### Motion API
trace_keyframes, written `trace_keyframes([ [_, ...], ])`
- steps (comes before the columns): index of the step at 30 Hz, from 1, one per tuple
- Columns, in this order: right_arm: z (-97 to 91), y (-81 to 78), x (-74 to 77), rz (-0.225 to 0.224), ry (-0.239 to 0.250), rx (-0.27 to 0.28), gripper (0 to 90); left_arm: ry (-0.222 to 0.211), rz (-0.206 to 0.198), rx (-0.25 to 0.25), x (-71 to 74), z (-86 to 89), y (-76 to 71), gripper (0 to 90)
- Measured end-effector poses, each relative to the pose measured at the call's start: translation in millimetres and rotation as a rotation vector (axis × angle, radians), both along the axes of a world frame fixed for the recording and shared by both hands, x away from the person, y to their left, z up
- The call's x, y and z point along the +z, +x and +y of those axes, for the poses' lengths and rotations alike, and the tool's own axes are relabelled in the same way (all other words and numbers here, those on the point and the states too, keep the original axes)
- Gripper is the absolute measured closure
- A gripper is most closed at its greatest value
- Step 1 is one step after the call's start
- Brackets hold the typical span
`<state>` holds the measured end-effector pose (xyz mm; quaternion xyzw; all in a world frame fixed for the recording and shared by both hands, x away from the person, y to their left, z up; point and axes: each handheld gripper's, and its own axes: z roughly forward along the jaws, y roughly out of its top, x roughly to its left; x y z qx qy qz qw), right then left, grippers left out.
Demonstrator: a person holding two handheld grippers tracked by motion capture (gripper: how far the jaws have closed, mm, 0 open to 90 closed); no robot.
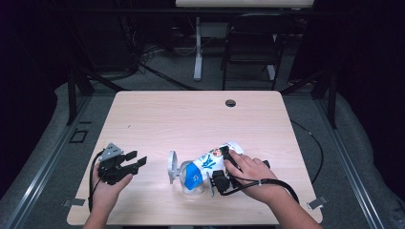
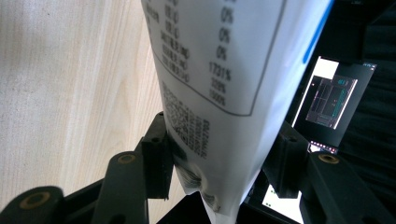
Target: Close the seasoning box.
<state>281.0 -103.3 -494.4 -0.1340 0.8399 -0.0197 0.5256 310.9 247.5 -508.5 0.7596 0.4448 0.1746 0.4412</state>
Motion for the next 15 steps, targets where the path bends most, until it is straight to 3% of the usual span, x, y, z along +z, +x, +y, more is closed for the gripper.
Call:
trace_keyframes([
  [15, 0.4, -0.3, 0.6, -0.005, -0.01, 0.0, 50.8, 0.001, 0.002, 0.001, 0.1, 0.3, -0.1, 50.5],
])
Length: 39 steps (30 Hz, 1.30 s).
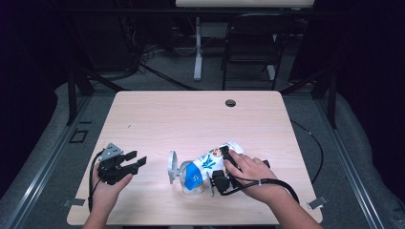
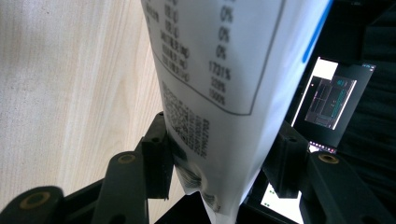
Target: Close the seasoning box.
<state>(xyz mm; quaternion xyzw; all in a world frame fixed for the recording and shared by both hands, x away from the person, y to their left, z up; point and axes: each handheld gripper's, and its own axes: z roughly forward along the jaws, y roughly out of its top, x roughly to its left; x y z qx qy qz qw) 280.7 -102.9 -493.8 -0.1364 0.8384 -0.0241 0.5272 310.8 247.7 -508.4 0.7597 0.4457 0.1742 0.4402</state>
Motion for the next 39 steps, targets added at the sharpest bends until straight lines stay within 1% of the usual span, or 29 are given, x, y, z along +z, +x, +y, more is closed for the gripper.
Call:
trace_keyframes([
  [11, 0.0, 0.1, 0.2, -0.001, -0.002, 0.001, 50.8, 0.0, -0.001, 0.0, 0.0, 0.1, 0.1, 50.5],
  [13, -0.2, 0.5, 0.1, 0.005, 0.003, 0.003, 50.8, 0.0, 0.0, 0.0, -0.1, 0.1, 0.1, 50.5],
  [22, 0.3, 0.4, 0.9, 0.001, -0.007, 0.002, 50.9, -0.001, -0.002, 0.0, 0.1, 0.2, 0.0, 50.5],
  [30, 0.1, 0.8, 0.7, 0.002, -0.003, 0.006, 51.0, 0.0, -0.002, 0.0, 0.2, 0.4, 0.1, 50.5],
  [31, 0.3, 0.4, 1.2, -0.003, -0.011, 0.004, 51.0, 0.0, 0.0, 0.001, 0.2, 0.5, 0.0, 50.5],
  [32, 0.1, 0.8, 0.8, 0.002, -0.004, 0.007, 51.0, -0.002, -0.003, 0.0, -0.1, 0.5, 0.2, 50.5],
  [39, 0.5, 0.5, 1.2, -0.005, -0.014, 0.005, 51.0, 0.0, -0.002, 0.001, 0.2, 0.5, 0.0, 50.5],
])
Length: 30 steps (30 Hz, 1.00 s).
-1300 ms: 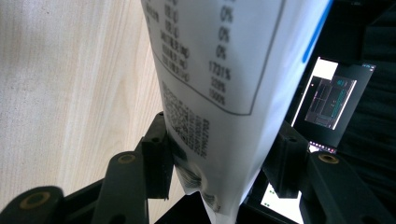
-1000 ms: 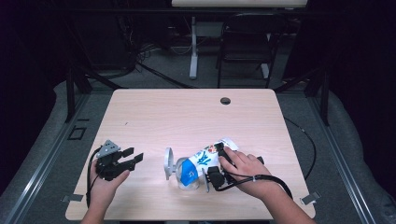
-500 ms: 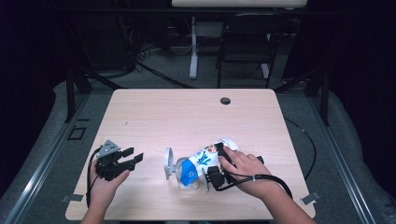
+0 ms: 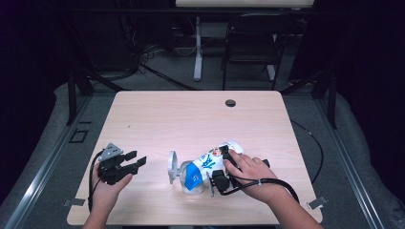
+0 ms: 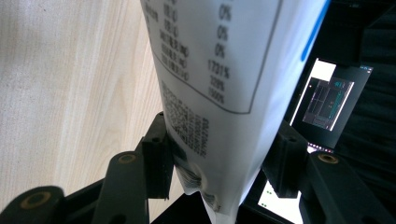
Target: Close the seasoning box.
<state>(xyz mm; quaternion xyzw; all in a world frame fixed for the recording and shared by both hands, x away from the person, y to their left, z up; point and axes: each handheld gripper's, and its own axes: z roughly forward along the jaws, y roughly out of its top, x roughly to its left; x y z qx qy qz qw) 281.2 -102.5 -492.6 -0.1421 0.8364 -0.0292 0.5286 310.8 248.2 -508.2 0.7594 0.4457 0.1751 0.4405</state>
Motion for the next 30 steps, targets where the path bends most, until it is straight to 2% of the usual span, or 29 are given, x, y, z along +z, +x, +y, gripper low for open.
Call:
trace_keyframes([
  [30, 0.3, 0.4, 1.3, -0.006, -0.009, 0.006, 51.3, -0.003, 0.002, -0.002, -1.0, -0.4, 0.3, 50.5],
])
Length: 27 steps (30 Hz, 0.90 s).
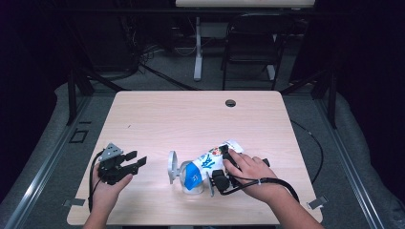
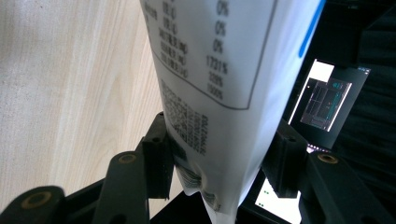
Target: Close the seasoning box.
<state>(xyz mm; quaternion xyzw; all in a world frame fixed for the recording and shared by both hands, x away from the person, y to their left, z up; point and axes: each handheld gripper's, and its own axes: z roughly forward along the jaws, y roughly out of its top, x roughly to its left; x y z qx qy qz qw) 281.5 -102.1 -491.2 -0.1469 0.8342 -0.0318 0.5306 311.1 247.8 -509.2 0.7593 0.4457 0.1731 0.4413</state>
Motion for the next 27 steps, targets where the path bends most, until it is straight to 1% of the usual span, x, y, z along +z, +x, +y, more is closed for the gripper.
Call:
trace_keyframes([
  [4, -0.1, -0.2, 0.1, -0.002, -0.001, 0.002, 51.3, 0.0, -0.001, 0.001, 0.1, -0.2, 0.0, 50.5],
  [5, 0.4, -0.9, 1.4, -0.005, -0.014, -0.003, 51.3, -0.001, -0.001, 0.0, 0.1, -0.2, 0.0, 50.5],
  [11, 0.6, -0.8, 1.8, -0.006, -0.018, 0.0, 51.3, -0.001, 0.0, 0.0, 0.1, 0.1, 0.1, 50.5],
  [12, 0.7, -0.9, 1.9, -0.006, -0.018, 0.0, 51.3, -0.001, -0.002, 0.0, 0.2, 0.2, 0.1, 50.5],
  [13, 0.2, -0.4, 0.9, -0.003, -0.008, 0.005, 51.3, -0.002, -0.001, 0.0, 0.3, 0.2, 0.1, 50.5],
  [17, 0.3, -0.1, 1.0, -0.004, -0.01, 0.007, 51.3, 0.0, -0.001, 0.001, 0.4, 0.9, 0.2, 50.5],
  [18, 0.8, -0.6, 2.0, -0.007, -0.021, 0.002, 51.4, 0.0, -0.001, 0.001, 0.4, 1.0, 0.2, 50.5],
  [19, 0.4, -0.1, 0.9, -0.006, -0.012, 0.007, 51.3, 0.0, -0.001, 0.001, 0.5, 1.1, 0.2, 50.5],
  [27, 0.5, -0.2, 1.0, -0.009, -0.016, 0.009, 51.4, -0.001, 0.0, 0.002, 0.4, 1.3, 0.3, 50.5],
])
